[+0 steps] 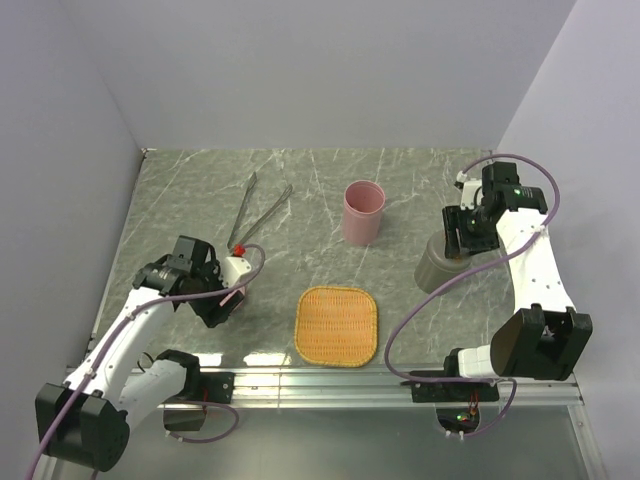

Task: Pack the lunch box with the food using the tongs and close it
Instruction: Put the lid back on the lunch box, then pick up the lid of the lunch box with the left arm

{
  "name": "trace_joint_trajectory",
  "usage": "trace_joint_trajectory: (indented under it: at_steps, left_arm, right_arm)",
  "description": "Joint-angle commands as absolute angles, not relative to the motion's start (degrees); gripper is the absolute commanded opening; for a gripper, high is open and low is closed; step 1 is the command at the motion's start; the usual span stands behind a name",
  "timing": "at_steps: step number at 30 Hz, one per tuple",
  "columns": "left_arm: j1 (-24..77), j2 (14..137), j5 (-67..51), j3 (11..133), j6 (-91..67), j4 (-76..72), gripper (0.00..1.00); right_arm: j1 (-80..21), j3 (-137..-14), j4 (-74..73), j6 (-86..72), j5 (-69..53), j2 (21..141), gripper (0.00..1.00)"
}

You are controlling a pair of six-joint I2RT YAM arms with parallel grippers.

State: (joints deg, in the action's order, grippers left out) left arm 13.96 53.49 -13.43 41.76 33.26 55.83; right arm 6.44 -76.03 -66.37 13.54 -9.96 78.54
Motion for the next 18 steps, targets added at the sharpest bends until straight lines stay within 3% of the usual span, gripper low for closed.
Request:
trace_joint_trajectory:
  at_steps: [1, 2, 12, 18]
  left_arm:
    - [13.8, 53.2, -15.3, 39.6, 37.5, 50.6, 0.70]
    - [13.8, 53.3, -16.9, 39.2, 37.9, 49.8, 0.68]
    - [14.3, 60.4, -19.7, 35.9, 39.8, 39.9, 0.58]
    - [15.3, 64.8, -19.4, 35.4, 38.7, 35.9, 0.53]
  right_arm:
    - [6.9, -78.1, -71.5, 13.4, -9.5, 78.3, 0.70]
    - [7.0, -78.8, -71.5, 13.4, -10.2, 78.0, 0.75]
    - [7.0, -82.2, -66.1, 15.3, -13.3, 69.4, 0.94]
    - [7.0, -86.3, -66.6, 15.5, -16.2, 68.2, 0.96]
